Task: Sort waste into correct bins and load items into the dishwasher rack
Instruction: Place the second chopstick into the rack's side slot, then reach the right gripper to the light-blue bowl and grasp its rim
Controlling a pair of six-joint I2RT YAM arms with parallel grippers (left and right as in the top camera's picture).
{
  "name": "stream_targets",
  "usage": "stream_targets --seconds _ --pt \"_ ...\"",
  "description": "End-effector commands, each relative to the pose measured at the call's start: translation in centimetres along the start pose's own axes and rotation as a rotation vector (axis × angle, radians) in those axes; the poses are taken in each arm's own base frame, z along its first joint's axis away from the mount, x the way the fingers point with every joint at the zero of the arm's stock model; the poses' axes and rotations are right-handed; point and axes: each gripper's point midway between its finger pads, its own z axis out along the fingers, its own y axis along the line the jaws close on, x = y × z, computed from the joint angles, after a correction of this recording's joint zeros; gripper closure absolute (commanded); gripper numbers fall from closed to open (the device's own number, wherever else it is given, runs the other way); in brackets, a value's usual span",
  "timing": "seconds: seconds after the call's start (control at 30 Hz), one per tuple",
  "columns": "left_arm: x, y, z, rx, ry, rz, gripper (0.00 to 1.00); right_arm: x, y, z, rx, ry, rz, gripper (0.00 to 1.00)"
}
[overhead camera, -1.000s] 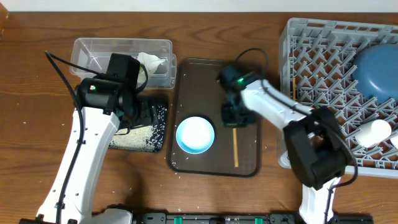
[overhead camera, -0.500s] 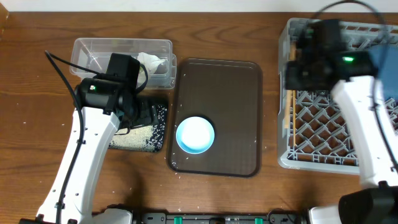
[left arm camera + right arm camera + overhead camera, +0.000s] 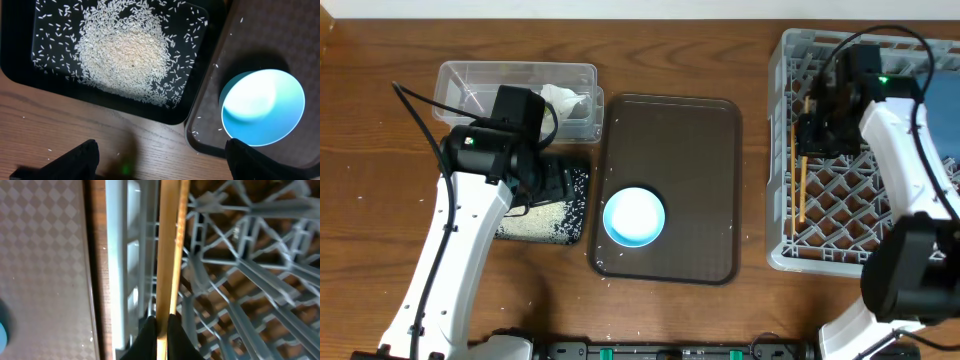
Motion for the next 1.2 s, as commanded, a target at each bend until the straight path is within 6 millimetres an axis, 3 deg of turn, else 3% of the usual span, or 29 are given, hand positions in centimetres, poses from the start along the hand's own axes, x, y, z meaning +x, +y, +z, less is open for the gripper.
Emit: stream_targets --seconds 0.0,0.07,0.13,0.3,0.43,0.6,0.83,1.0,1.17 --pt "0.0 0.2 0.2 -0.011 0.006 -0.005 0.16 -0.4 1.1 -0.7 -0.067 -0.028 -0.026 0.74" --pt "0.0 0.2 0.2 -0.011 0.006 -0.005 0.16 -0.7 1.7 -2.0 -0.092 -0.053 -0.031 0.6" --pt "0.0 0.3 0.2 -0.012 0.005 -0.005 0.16 -1.1 2.1 -3.4 -0.099 -0.089 -0.039 0.55" --pt "0.0 0.2 0.2 -0.011 0.006 -0.005 0.16 -1.8 4.7 -8.3 -0.142 -0.242 -0.106 0.56" --pt "0.0 0.2 0.2 -0.011 0.005 -0.005 0.16 -1.2 8.4 -9.2 -0.209 -0.261 -0.189 0.55" --pt "0.0 0.3 0.2 -0.011 0.005 -0.005 0.16 1.3 13.7 -6.0 -0.252 -0.16 -0.298 0.55" --pt "0.0 0.3 0.2 -0.012 0.005 -0.005 0.16 6.4 21.2 1.8 -0.26 0.074 -0.415 0.55" --pt "0.0 0.3 0.2 -0.012 0.006 -0.005 0.16 9.4 24.3 6.2 -0.241 0.182 -0.459 0.57" --pt "0.0 0.3 0.2 -0.012 0.005 -0.005 0.16 11.2 25.0 9.6 -0.179 0.244 -0.456 0.67"
